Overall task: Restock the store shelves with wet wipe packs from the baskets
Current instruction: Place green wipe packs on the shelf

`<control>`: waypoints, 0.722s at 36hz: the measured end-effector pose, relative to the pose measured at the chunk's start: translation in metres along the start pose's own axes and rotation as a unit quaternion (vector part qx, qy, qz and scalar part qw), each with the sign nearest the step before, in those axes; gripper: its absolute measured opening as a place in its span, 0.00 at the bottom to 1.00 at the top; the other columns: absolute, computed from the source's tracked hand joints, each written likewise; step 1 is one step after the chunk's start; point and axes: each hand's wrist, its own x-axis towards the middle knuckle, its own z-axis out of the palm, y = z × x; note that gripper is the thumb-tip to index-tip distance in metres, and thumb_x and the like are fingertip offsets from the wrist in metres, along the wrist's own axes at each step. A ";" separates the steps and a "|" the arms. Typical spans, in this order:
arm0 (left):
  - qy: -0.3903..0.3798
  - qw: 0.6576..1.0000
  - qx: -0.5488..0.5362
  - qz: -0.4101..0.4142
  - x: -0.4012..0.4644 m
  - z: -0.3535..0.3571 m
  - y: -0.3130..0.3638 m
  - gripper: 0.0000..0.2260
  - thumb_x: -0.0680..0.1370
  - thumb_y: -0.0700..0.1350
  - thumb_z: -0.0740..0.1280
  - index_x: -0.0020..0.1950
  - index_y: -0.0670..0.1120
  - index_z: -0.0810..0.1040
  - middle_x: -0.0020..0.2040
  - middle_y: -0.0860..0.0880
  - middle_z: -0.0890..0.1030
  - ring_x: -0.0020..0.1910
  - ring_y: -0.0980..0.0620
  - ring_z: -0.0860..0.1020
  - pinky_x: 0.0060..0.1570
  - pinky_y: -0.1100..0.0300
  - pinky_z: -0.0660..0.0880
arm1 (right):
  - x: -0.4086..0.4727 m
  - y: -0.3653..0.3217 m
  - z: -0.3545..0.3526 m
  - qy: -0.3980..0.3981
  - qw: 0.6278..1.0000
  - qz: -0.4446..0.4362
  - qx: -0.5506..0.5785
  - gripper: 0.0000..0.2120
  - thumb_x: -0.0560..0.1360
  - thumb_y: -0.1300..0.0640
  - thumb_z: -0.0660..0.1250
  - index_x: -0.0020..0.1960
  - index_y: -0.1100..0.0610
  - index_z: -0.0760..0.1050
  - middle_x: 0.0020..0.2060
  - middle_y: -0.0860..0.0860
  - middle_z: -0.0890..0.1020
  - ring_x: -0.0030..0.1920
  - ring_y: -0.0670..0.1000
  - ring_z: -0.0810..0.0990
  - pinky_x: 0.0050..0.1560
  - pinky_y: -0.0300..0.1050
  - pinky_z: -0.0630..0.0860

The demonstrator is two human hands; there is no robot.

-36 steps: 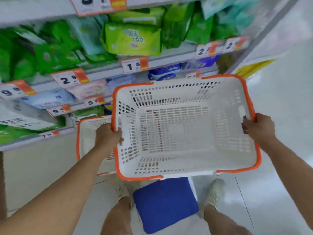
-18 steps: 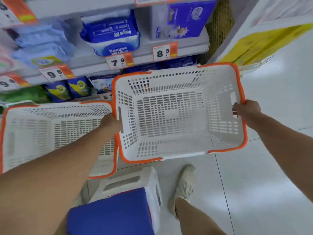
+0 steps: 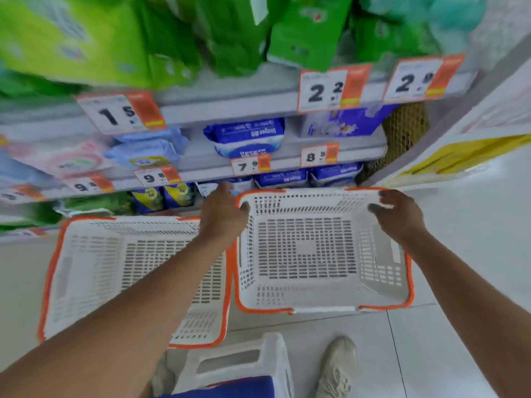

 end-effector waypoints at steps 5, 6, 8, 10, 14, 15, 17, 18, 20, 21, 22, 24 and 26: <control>0.005 0.959 -0.151 0.242 -0.015 -0.100 0.073 0.02 0.75 0.46 0.70 0.43 0.50 0.82 0.32 0.55 0.81 0.31 0.60 0.78 0.37 0.66 0.73 | -0.091 -0.165 -0.028 0.047 0.952 -0.272 0.130 0.01 0.75 0.62 0.72 0.45 0.58 0.82 0.36 0.51 0.84 0.38 0.42 0.83 0.39 0.33 0.75; -0.001 0.948 -0.174 0.266 -0.016 -0.122 0.082 0.04 0.76 0.47 0.70 0.42 0.50 0.81 0.31 0.55 0.80 0.30 0.59 0.78 0.35 0.64 0.73 | -0.106 -0.195 -0.031 0.055 0.942 -0.303 0.135 0.01 0.75 0.62 0.72 0.45 0.58 0.82 0.36 0.49 0.84 0.37 0.39 0.82 0.38 0.30 0.74; -0.001 0.931 -0.194 0.308 -0.014 -0.164 0.094 0.05 0.77 0.45 0.70 0.41 0.47 0.80 0.28 0.54 0.79 0.28 0.58 0.76 0.33 0.62 0.72 | -0.120 -0.245 -0.030 0.069 0.927 -0.340 0.146 0.03 0.74 0.62 0.73 0.47 0.57 0.81 0.35 0.46 0.82 0.38 0.39 0.81 0.38 0.30 0.74; 0.032 0.928 -0.180 0.324 -0.006 -0.196 0.092 0.05 0.76 0.45 0.70 0.41 0.46 0.80 0.29 0.54 0.79 0.29 0.55 0.77 0.34 0.58 0.75 | -0.123 -0.282 -0.018 0.061 0.920 -0.355 0.157 0.08 0.72 0.60 0.75 0.50 0.56 0.81 0.36 0.46 0.81 0.39 0.44 0.82 0.38 0.34 0.76; 0.047 0.918 -0.232 0.318 0.010 -0.215 0.071 0.03 0.74 0.44 0.70 0.40 0.48 0.80 0.31 0.50 0.80 0.30 0.47 0.79 0.32 0.50 0.78 | -0.114 -0.316 0.015 0.080 0.898 -0.392 0.181 0.21 0.69 0.56 0.77 0.60 0.57 0.77 0.47 0.47 0.82 0.46 0.45 0.81 0.44 0.38 0.79; 0.066 0.911 -0.247 0.324 0.011 -0.216 0.063 0.03 0.74 0.43 0.70 0.40 0.48 0.81 0.31 0.49 0.80 0.30 0.45 0.78 0.31 0.51 0.78 | -0.110 -0.318 0.024 0.083 0.888 -0.409 0.192 0.25 0.68 0.58 0.77 0.63 0.57 0.76 0.51 0.49 0.81 0.49 0.45 0.80 0.48 0.37 0.78; 0.165 0.881 -0.265 0.356 0.015 -0.223 0.043 0.04 0.74 0.43 0.71 0.40 0.50 0.80 0.30 0.49 0.79 0.29 0.46 0.77 0.29 0.57 0.76 | -0.103 -0.319 0.038 0.084 0.862 -0.454 0.208 0.30 0.66 0.62 0.76 0.67 0.57 0.72 0.58 0.51 0.79 0.56 0.45 0.78 0.55 0.40 0.77; 0.239 0.856 -0.255 0.381 0.020 -0.231 0.030 0.02 0.74 0.43 0.71 0.43 0.49 0.79 0.32 0.49 0.79 0.31 0.48 0.77 0.31 0.58 0.74 | -0.098 -0.318 0.044 0.083 0.845 -0.483 0.213 0.33 0.66 0.62 0.75 0.69 0.58 0.70 0.60 0.53 0.77 0.59 0.47 0.77 0.59 0.44 0.77; 0.379 0.816 -0.152 0.410 0.043 -0.250 0.000 0.10 0.72 0.43 0.69 0.51 0.43 0.78 0.46 0.47 0.79 0.44 0.48 0.78 0.43 0.56 0.75 | -0.089 -0.318 0.053 0.071 0.812 -0.541 0.208 0.37 0.65 0.59 0.73 0.72 0.58 0.67 0.65 0.54 0.73 0.66 0.50 0.74 0.64 0.52 0.74; 0.418 0.807 -0.088 0.408 0.061 -0.259 -0.015 0.18 0.69 0.44 0.68 0.57 0.39 0.76 0.53 0.43 0.77 0.53 0.45 0.76 0.52 0.52 0.74 | -0.085 -0.319 0.056 0.060 0.798 -0.566 0.197 0.39 0.65 0.57 0.72 0.74 0.59 0.64 0.68 0.54 0.71 0.69 0.50 0.71 0.67 0.55 0.72; 0.423 0.810 -0.056 0.402 0.078 -0.267 -0.027 0.26 0.67 0.46 0.67 0.63 0.36 0.73 0.59 0.40 0.75 0.60 0.42 0.73 0.60 0.48 0.71 | -0.084 -0.321 0.059 0.045 0.787 -0.586 0.185 0.42 0.64 0.55 0.72 0.76 0.59 0.61 0.70 0.53 0.69 0.72 0.49 0.69 0.71 0.54 0.68; 0.338 0.845 -0.086 0.406 0.101 -0.275 -0.043 0.35 0.68 0.48 0.66 0.72 0.35 0.66 0.66 0.43 0.72 0.66 0.45 0.71 0.68 0.47 0.68 | -0.082 -0.329 0.068 0.011 0.776 -0.603 0.183 0.48 0.64 0.54 0.78 0.78 0.58 0.56 0.73 0.48 0.66 0.73 0.42 0.65 0.74 0.41 0.63; 0.220 0.867 -0.157 0.418 0.111 -0.278 -0.047 0.40 0.67 0.49 0.67 0.76 0.38 0.60 0.66 0.49 0.72 0.64 0.53 0.73 0.65 0.57 0.71 | -0.076 -0.336 0.078 0.001 0.776 -0.595 0.212 0.56 0.60 0.57 0.85 0.77 0.54 0.54 0.69 0.34 0.67 0.68 0.32 0.68 0.68 0.30 0.64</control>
